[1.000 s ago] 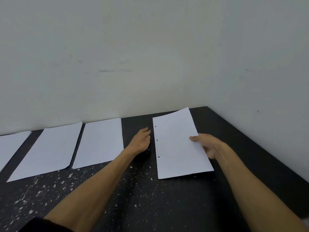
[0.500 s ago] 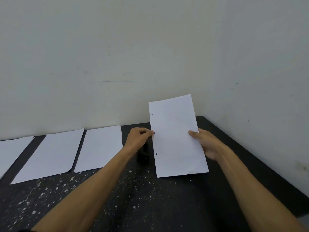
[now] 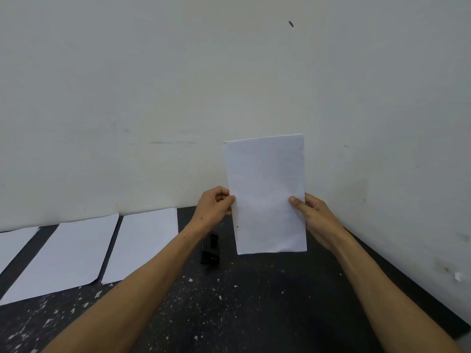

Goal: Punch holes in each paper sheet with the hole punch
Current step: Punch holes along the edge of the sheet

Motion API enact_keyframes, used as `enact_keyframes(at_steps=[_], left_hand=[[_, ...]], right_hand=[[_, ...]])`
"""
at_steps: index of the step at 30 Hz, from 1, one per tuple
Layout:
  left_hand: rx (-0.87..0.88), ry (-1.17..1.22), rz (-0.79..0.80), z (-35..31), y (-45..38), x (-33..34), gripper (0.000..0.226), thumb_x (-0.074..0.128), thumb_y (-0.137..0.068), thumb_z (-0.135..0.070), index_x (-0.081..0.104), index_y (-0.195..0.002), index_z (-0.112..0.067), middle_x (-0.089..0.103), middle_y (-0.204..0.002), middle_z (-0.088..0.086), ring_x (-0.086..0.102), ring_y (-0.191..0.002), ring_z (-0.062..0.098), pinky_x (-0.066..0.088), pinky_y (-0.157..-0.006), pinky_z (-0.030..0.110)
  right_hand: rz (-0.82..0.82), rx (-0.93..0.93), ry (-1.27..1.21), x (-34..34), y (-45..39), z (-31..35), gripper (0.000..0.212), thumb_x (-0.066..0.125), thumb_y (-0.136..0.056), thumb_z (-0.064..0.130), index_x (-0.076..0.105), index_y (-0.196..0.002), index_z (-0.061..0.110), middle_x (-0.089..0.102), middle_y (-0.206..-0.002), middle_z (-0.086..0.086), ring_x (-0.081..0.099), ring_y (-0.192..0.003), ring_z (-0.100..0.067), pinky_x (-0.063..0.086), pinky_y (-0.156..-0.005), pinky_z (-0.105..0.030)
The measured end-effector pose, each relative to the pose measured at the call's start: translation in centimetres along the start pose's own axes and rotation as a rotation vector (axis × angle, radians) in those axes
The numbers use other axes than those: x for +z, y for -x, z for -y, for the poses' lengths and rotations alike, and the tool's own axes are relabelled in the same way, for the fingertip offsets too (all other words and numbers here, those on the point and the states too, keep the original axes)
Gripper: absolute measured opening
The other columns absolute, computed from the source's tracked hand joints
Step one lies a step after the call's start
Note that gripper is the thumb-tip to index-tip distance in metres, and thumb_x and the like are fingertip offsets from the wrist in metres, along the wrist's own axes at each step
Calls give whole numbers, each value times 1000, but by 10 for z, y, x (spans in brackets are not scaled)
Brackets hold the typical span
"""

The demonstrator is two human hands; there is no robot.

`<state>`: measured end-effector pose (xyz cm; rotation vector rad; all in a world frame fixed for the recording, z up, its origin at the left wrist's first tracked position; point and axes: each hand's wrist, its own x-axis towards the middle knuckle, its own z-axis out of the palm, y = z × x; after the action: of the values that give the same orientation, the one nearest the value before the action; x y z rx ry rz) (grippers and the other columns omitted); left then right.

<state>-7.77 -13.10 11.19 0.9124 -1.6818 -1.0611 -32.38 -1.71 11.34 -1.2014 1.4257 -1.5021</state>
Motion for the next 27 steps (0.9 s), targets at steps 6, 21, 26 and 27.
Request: enact_keyframes(at_steps=[6, 21, 26, 27], left_hand=[[215, -231, -26, -2, -18, 22, 7, 64, -98, -22, 64, -96, -15, 70, -94, 4, 71, -86, 21, 64, -74, 42], [267, -315, -116, 35, -26, 74, 7, 58, -103, -25, 61, -100, -19, 73, -93, -5, 69, -83, 7, 62, -76, 34], [219, -367, -104, 30, -42, 88, 11, 56, -103, -26, 61, -100, -16, 69, -89, -4, 67, -80, 13, 60, -74, 36], [183, -376, -82, 30, -47, 92, 12, 56, -102, -26, 61, -100, -15, 69, -88, -3, 67, -80, 14, 60, -74, 37]], right_hand=[[-64, -24, -22, -20, -13, -6, 29, 62, -100, 39, 69, -124, 24, 75, -120, 4, 73, -109, -21, 60, -94, -42], [-90, 88, -33, -47, -30, -55, 22, 62, -101, 37, 72, -120, 33, 77, -118, 13, 73, -109, -12, 59, -93, -38], [-166, 91, 40, -56, -46, -53, 16, 63, -103, 33, 74, -115, 31, 78, -114, 10, 73, -107, -16, 59, -97, -42], [-188, 93, 67, -59, -50, -51, 17, 62, -104, 30, 74, -116, 28, 77, -114, 7, 73, -106, -18, 59, -97, -43]])
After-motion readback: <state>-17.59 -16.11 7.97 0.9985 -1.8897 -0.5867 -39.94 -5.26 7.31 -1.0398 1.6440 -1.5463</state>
